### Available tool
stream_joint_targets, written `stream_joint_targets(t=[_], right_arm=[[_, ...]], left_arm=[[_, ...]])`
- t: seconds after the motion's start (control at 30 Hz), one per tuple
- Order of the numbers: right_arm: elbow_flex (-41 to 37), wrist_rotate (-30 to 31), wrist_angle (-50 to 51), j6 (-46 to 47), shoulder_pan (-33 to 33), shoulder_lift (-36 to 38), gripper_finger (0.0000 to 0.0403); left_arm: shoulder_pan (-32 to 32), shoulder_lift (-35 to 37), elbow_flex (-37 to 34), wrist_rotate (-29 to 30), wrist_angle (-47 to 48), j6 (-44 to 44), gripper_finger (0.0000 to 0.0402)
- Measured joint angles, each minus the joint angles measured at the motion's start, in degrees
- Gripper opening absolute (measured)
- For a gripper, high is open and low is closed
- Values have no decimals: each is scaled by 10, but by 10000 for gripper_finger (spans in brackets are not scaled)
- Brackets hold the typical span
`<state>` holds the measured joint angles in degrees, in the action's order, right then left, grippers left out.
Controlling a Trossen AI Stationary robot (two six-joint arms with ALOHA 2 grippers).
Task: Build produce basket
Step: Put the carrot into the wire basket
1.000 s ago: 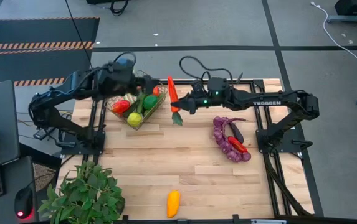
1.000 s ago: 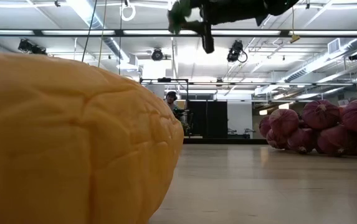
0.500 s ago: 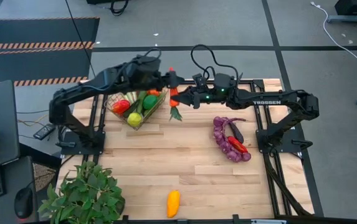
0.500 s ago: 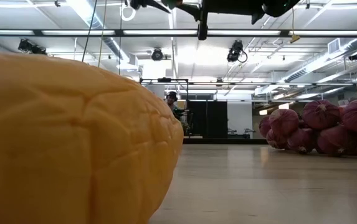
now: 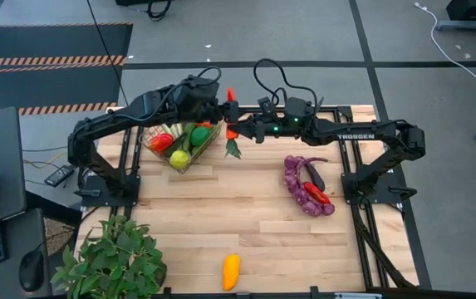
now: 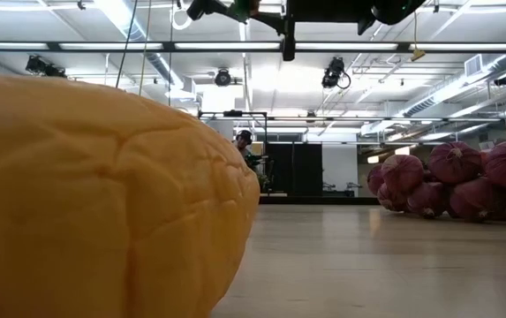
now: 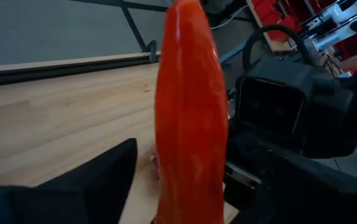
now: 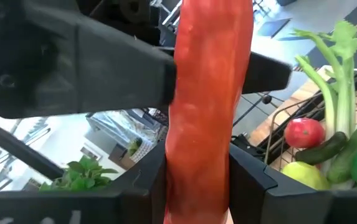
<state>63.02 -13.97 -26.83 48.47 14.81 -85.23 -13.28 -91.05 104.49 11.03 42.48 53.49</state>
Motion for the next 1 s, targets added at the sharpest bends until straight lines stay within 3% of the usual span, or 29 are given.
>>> stream_joint_targets(t=[0.3, 0.5, 0.83, 1.0], right_arm=[[0, 25, 6, 10, 0, 0, 130], [0, 26, 5, 17, 0, 1, 136], [0, 25, 46, 15, 0, 1, 210], [0, -14, 111, 24, 0, 0, 253]], left_arm=[[-1, 0, 0, -10, 8, -2, 181], [-5, 0, 0, -10, 10, -16, 110], [-40, 0, 0, -50, 22, -61, 107], [-62, 1, 1, -56, 61, -90, 108]])
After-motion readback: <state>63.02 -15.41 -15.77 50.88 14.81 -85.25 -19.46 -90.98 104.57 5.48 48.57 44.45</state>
